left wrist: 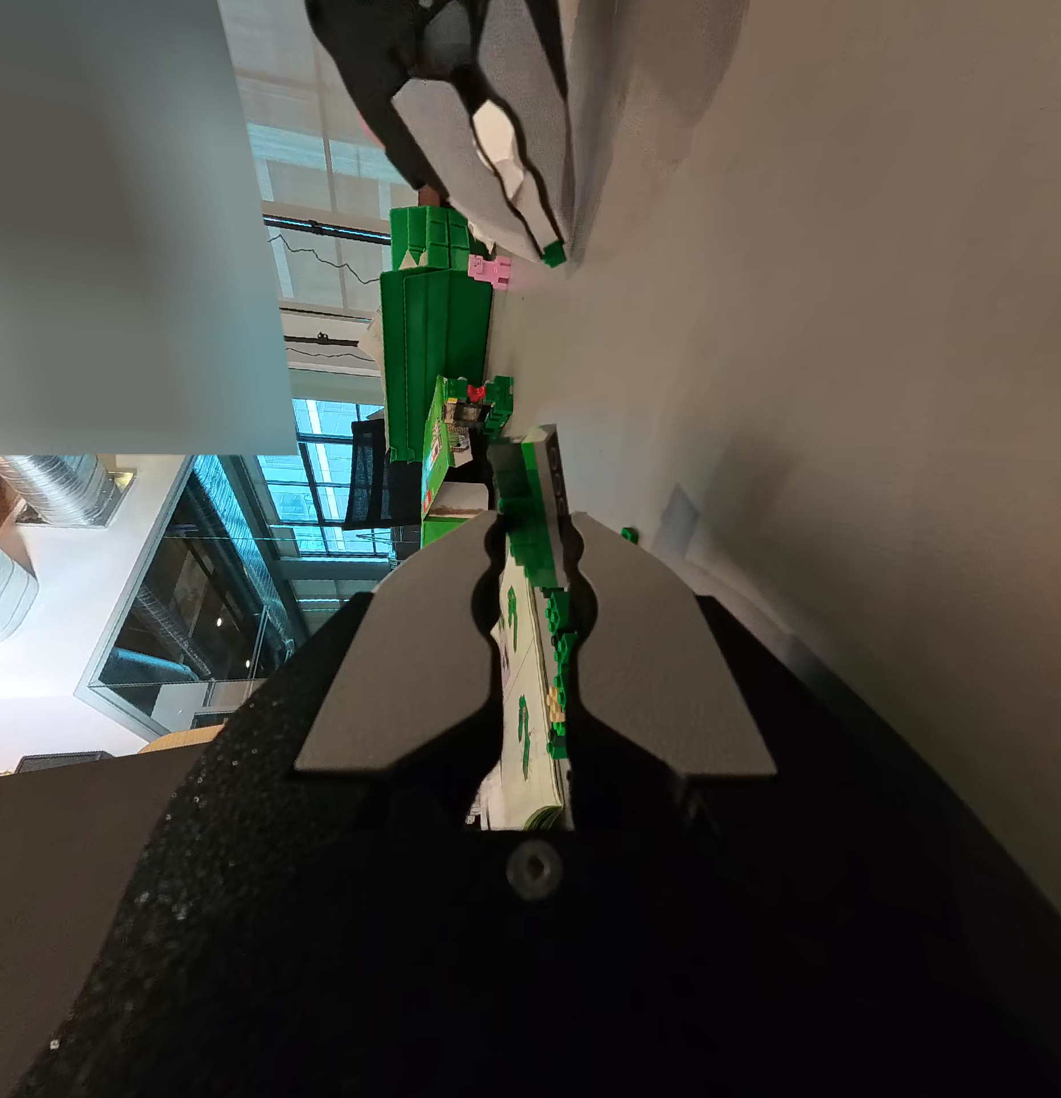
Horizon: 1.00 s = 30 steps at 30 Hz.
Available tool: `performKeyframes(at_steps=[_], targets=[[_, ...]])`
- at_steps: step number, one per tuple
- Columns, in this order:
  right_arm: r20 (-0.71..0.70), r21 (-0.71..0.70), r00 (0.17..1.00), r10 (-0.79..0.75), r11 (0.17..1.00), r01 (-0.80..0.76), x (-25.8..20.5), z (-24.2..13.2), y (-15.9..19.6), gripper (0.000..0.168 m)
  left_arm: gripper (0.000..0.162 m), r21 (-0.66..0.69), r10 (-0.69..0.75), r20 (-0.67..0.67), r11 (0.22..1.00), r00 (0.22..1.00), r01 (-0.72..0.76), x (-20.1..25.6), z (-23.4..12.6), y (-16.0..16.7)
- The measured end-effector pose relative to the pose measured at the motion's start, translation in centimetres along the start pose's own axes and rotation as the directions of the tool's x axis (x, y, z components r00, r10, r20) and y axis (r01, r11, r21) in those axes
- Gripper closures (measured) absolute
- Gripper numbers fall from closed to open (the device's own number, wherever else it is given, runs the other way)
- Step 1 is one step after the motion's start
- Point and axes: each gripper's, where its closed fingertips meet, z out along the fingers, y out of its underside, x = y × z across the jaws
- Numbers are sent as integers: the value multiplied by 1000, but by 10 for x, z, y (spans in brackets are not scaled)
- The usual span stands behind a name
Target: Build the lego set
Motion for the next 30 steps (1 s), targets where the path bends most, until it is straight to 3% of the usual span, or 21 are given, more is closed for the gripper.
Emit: performKeyframes(at_steps=[3, 5, 11, 21, 24, 26, 27, 30], targets=[[-74, -62, 952, -297, 954, 293, 2, 2, -5, 158, 145, -1, 5, -2, 1000, 1000, -5, 0, 0, 0], [-82, -67, 923, -377, 926, 372, 3, 3, -8, 157, 145, -1, 7, -2, 1000, 1000, -7, 0, 0, 0], [-61, -71, 852, -520, 854, 516, 0, 0, -6, 157, 145, -2, 12, -3, 1000, 1000, -12, 1, 1, -1], [-16, -70, 838, -546, 837, 543, -2, -4, 1, 153, 145, -4, 17, -5, 1000, 1000, -18, 1, 1, -1], [33, -46, 918, -394, 917, 396, -3, -7, 4, 160, 145, -5, 18, -6, 1000, 1000, -18, 2, 1, -1], [98, -14, 988, -117, 993, 119, 1, -9, 3, 168, 145, -6, 17, -11, 1000, 1000, -17, 3, 1, -1], [170, -1, 984, 52, 999, -52, 1, -10, 0, 168, 145, -6, 18, -13, 1000, 1000, -18, 3, 1, -1], [432, -30, 795, 426, 888, -460, 1, -18, -16, 158, 145, -4, 21, -9, 1000, 1000, -21, 2, 1, -1]])
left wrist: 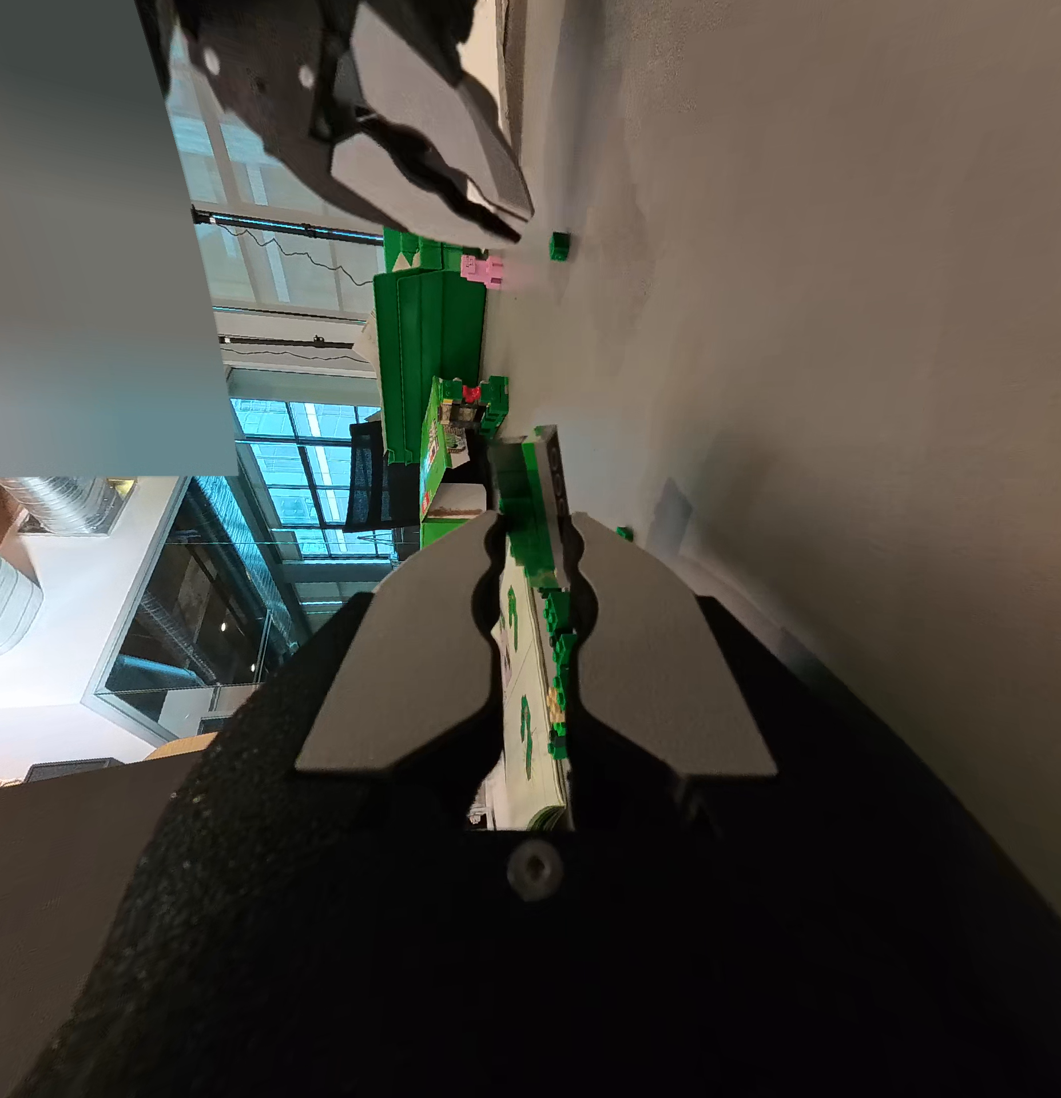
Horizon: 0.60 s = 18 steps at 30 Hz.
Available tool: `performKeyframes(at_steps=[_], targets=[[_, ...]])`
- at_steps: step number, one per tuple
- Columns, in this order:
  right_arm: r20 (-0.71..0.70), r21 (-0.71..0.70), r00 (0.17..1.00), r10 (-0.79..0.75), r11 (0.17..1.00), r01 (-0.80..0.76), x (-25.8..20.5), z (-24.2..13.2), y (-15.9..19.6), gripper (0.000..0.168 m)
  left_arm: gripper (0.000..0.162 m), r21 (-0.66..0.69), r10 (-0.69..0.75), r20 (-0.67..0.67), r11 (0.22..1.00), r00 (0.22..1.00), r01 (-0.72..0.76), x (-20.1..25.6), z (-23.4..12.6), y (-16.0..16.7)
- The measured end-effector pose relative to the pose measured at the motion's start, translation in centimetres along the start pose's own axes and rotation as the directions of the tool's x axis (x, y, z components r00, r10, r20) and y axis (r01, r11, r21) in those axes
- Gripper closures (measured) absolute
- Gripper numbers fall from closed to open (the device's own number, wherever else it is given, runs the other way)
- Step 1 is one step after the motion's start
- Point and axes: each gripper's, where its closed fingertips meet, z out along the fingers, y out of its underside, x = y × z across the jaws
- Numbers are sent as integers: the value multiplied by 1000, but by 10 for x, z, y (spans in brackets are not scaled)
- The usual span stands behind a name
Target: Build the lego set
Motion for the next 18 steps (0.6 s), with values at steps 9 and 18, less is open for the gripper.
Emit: performKeyframes(at_steps=[9, 18], targets=[[187, -159, 977, 106, 984, -76, -5, 15, 5, 149, 145, -1, 3, 2, 1000, 1000, -3, 0, 0, -1], [184, -218, 981, 59, 976, -18, 1, 18, 8, 154, 145, 1, 2, -2, 1000, 1000, -2, 1, 0, -2]])
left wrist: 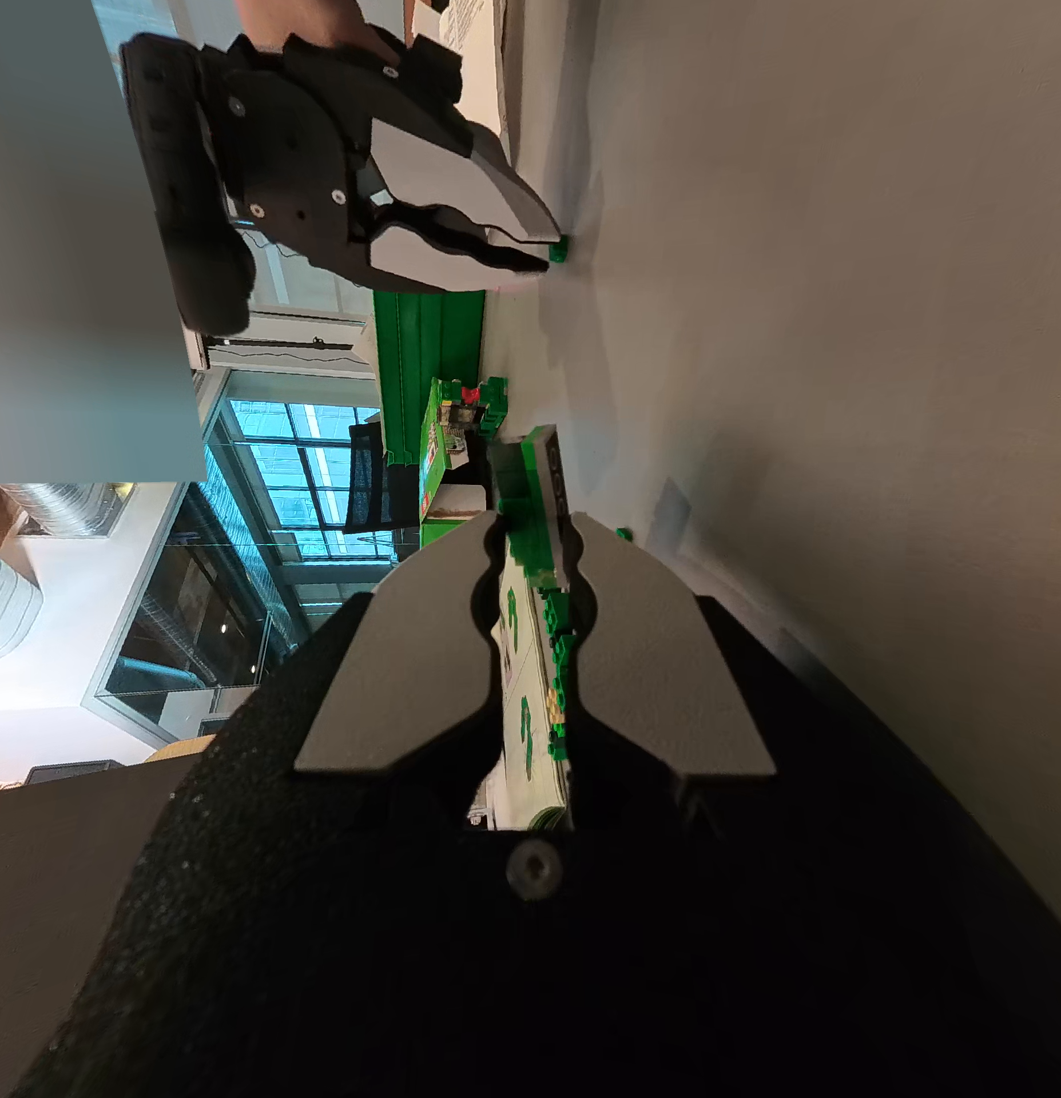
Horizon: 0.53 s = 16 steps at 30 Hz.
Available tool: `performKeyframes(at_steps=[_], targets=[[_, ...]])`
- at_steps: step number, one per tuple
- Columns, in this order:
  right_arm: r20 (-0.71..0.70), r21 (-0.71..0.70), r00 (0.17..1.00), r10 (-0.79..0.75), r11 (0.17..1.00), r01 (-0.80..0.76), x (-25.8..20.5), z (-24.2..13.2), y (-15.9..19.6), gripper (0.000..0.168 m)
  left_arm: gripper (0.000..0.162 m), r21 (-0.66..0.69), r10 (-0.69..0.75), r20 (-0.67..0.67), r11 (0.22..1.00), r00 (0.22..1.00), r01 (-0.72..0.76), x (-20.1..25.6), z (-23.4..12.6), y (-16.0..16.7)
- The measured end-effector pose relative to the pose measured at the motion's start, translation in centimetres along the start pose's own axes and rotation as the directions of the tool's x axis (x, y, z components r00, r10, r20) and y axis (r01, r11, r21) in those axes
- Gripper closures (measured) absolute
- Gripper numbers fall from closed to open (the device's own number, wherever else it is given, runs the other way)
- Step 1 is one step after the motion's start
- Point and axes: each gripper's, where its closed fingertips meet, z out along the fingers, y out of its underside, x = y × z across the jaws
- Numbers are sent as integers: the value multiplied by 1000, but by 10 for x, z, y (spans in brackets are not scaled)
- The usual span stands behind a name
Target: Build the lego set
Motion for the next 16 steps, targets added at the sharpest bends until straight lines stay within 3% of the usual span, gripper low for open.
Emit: performKeyframes(at_steps=[7, 10, 12, 14, 16], targets=[[53, -47, 997, 61, 997, -58, -2, 3, 1, 161, 145, 1, 2, 8, 1000, 1000, -2, -1, 0, -1], [129, 231, 990, 49, 970, -78, -10, -12, -40, 161, 145, 18, -10, 36, 1000, 999, 9, -7, -2, -4], [167, 551, 986, -21, 831, -75, -18, -39, -87, 161, 145, 59, -70, 61, 996, 996, 66, -13, -5, -8], [169, 825, 980, -107, 560, -81, -29, -77, -127, 161, 145, 113, -158, 100, 983, 982, 147, -25, -9, -12], [239, 925, 960, -149, 337, -178, -37, -101, -151, 161, 145, 154, -233, 136, 965, 963, 212, -36, -14, -12]])
